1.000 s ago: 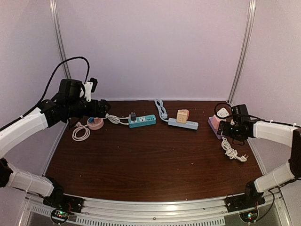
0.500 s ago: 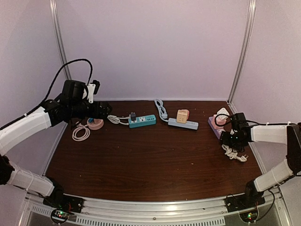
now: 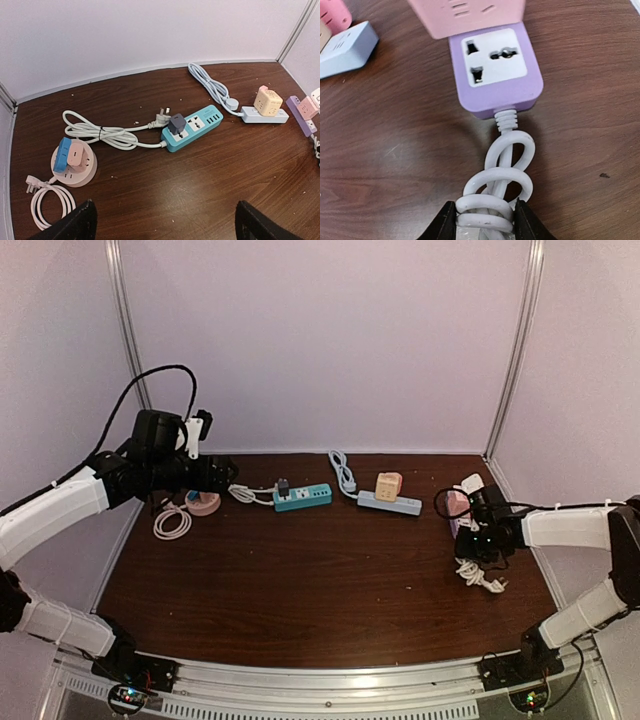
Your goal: Pull the plug off the socket
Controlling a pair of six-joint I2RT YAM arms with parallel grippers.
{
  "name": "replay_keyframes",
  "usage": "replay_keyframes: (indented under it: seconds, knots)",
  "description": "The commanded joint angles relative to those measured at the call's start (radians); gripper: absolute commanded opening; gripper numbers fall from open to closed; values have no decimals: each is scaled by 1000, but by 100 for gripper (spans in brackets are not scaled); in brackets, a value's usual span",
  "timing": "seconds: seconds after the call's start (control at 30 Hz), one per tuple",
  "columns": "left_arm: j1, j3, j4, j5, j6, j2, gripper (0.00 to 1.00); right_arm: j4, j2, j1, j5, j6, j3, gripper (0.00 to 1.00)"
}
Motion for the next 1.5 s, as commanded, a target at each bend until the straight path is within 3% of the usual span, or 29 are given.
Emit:
replay_keyframes:
  seconds: [0.0, 0.4, 0.6, 0.67, 0.8, 0.93, 1.2, 1.47]
  knots:
    - [5, 27, 30, 6, -4, 10, 98, -79, -21, 140, -22, 49, 2, 29]
    - [5, 48, 30, 85, -42, 78, 98, -129, 44, 685, 19, 257, 49, 27]
    - [1, 48, 47, 204, -81, 112, 98, -197, 116, 901, 43, 323, 125, 28]
    - [-9, 47, 65, 226, -88, 117, 98, -216, 118, 911, 49, 333, 128, 34]
    - [-55, 51, 89, 228, -94, 132, 98, -263, 76, 906, 106, 319, 156, 67]
    - [-92, 51, 116, 226, -114, 160, 98, -342, 57, 896, 170, 285, 253, 81]
    - [-153, 45, 175, 223, -164, 217, 98, -420, -31, 730, 258, 271, 314, 83]
    - [-214, 48, 265, 237, -204, 297, 98, -313, -87, 585, 278, 239, 301, 78]
